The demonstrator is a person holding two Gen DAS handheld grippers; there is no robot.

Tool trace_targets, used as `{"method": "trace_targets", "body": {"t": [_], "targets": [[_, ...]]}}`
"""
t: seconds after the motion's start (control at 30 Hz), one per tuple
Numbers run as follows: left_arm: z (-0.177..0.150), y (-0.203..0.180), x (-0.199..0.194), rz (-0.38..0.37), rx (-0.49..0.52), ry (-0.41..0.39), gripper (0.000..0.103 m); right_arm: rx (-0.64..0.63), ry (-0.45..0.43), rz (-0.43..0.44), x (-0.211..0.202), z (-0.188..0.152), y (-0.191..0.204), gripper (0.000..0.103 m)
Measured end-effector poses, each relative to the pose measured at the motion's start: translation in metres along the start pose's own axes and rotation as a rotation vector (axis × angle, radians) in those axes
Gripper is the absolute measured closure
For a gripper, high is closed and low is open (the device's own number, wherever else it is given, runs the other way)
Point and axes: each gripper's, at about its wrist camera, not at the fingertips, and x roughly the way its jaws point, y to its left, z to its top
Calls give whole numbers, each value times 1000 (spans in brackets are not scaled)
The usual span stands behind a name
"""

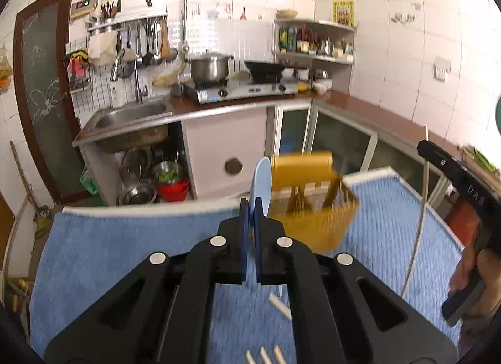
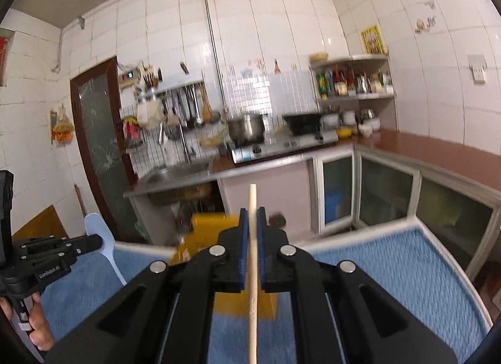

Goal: Organize utensils
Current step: 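Lift the chopstick with the right tool while the left tool lifts the spoon toward the yellow holder, then lower the chopstick into the yellow holder and open the right gripper while the left releases the spoon there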

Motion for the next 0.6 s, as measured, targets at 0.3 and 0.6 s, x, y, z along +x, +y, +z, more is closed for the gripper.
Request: {"method": "trace_targets", "body": {"t": [0.3,0.6], "targets": [[65,-9,30,-5,-13,-92,101,10,-210,-2,40,56,10,97],[71,-22,85,39,35,-42,101,79,-267,-19,90,57,-2,97]]}}
